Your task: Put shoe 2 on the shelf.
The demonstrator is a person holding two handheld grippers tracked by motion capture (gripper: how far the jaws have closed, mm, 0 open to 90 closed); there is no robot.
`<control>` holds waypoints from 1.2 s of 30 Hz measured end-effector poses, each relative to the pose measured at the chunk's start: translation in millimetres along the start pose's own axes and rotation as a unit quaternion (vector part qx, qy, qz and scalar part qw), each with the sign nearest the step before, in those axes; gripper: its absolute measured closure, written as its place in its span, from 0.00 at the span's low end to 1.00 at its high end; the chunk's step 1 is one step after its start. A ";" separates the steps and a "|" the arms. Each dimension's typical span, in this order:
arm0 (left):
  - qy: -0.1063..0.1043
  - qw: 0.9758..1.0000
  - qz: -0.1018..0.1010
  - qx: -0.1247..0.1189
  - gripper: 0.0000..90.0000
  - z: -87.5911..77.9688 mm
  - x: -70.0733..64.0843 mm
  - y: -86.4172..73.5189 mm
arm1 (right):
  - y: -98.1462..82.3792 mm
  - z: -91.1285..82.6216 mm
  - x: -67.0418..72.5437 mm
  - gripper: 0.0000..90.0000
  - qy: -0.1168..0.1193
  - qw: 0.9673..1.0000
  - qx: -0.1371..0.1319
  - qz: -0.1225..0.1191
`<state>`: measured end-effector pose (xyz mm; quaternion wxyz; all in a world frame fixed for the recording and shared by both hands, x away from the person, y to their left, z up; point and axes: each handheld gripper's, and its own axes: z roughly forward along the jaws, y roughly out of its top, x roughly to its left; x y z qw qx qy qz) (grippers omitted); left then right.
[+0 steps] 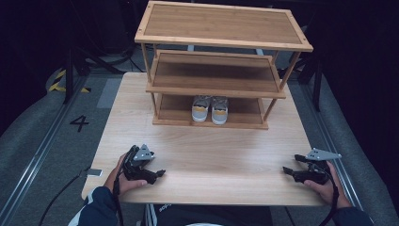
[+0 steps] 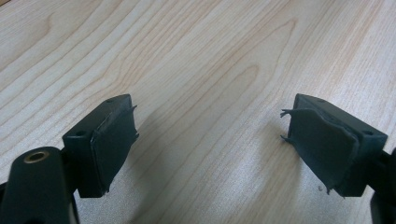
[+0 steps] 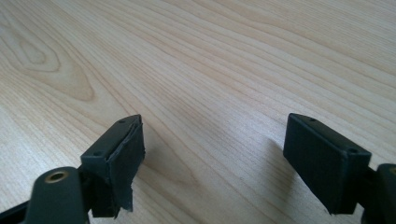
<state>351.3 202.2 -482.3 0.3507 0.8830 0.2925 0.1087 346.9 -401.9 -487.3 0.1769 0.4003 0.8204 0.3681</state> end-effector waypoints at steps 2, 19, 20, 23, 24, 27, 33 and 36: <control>0.002 1.000 -0.002 0.000 0.17 0.0 -0.4 0.0 | 0.0 0.1 -0.1 0.23 0.000 1.000 0.000 0.001; 0.003 1.000 -0.007 0.001 0.17 -0.2 -1.1 -0.3 | 0.1 0.4 -0.3 0.22 0.000 1.000 0.000 0.002; 0.003 1.000 -0.007 0.001 0.17 -0.1 -1.1 -0.2 | 0.1 0.4 -0.4 0.22 -0.001 1.000 0.000 0.000; 0.003 1.000 -0.002 0.001 0.17 0.2 -0.5 0.3 | 0.1 0.4 -0.3 0.22 0.000 1.000 0.000 0.002; 0.003 1.000 -0.002 0.001 0.17 0.3 -0.5 0.4 | 0.1 0.4 -0.3 0.22 0.000 1.000 0.000 0.002; 0.003 1.000 -0.003 0.001 0.17 0.3 -0.5 0.4 | 0.1 0.4 -0.4 0.22 -0.001 1.000 0.000 0.000; 0.003 1.000 -0.002 0.001 0.17 0.3 -0.5 0.4 | 0.1 0.4 -0.3 0.22 0.000 1.000 0.000 0.002; 0.003 1.000 -0.002 0.001 0.17 0.3 -0.5 0.4 | 0.2 0.4 -0.2 0.22 0.000 1.000 0.001 0.002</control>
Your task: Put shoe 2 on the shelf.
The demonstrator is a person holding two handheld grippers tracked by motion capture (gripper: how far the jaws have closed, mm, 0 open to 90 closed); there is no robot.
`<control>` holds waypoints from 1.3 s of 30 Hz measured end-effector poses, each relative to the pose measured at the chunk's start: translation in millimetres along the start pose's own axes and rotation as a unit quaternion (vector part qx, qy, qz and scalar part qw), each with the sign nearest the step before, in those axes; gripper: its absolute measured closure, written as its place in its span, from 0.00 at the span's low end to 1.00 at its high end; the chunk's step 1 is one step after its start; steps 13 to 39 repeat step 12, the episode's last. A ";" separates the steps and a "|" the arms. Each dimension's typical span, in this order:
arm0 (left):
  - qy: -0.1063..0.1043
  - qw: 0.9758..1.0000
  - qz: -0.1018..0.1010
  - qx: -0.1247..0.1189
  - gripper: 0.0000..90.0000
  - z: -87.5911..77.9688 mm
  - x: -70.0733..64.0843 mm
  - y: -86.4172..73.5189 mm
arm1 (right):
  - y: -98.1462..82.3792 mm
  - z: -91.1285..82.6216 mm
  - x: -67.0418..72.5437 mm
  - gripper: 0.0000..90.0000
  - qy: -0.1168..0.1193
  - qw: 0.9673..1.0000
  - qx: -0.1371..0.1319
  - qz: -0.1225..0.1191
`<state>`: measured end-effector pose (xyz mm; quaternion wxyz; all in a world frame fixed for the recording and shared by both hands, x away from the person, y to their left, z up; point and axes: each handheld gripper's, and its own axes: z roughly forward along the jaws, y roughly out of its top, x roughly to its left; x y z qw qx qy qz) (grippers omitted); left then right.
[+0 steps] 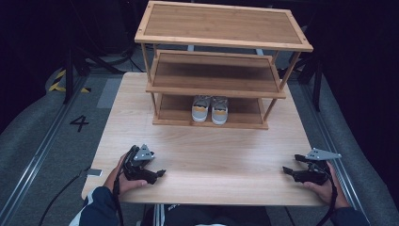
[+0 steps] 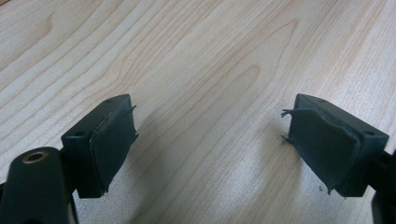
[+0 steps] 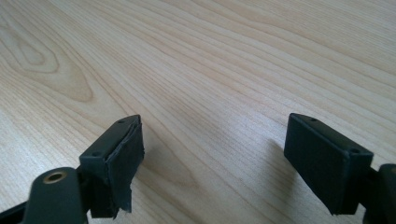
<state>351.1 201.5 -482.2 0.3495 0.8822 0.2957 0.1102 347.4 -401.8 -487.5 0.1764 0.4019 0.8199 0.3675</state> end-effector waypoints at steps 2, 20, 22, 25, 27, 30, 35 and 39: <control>0.000 1.000 0.000 0.000 0.17 0.0 0.0 0.0 | 0.0 0.1 0.0 0.22 0.000 1.000 0.000 0.000; 0.000 1.000 0.000 0.000 0.17 0.0 0.0 0.0 | 0.0 0.0 -0.3 0.23 -0.001 1.000 0.000 0.002; 0.000 1.000 0.000 0.000 0.17 0.0 0.0 0.0 | 0.0 0.0 -0.3 0.23 -0.001 1.000 0.000 0.002; 0.000 1.000 0.000 0.000 0.17 0.0 0.0 0.0 | 0.0 0.0 -0.3 0.23 -0.001 1.000 0.000 0.002; 0.000 1.000 0.000 0.000 0.17 0.0 0.0 0.0 | 0.0 0.0 -0.3 0.23 -0.001 1.000 0.000 0.002; 0.000 1.000 0.000 0.000 0.17 0.0 0.0 0.0 | 0.0 0.0 -0.3 0.23 -0.001 1.000 0.000 0.002; 0.000 1.000 0.000 0.000 0.17 0.0 0.0 0.0 | 0.0 0.0 -0.3 0.23 -0.001 1.000 0.000 0.002; 0.000 1.000 0.000 0.000 0.17 0.0 0.0 0.0 | 0.0 0.0 -0.3 0.23 -0.001 1.000 0.000 0.002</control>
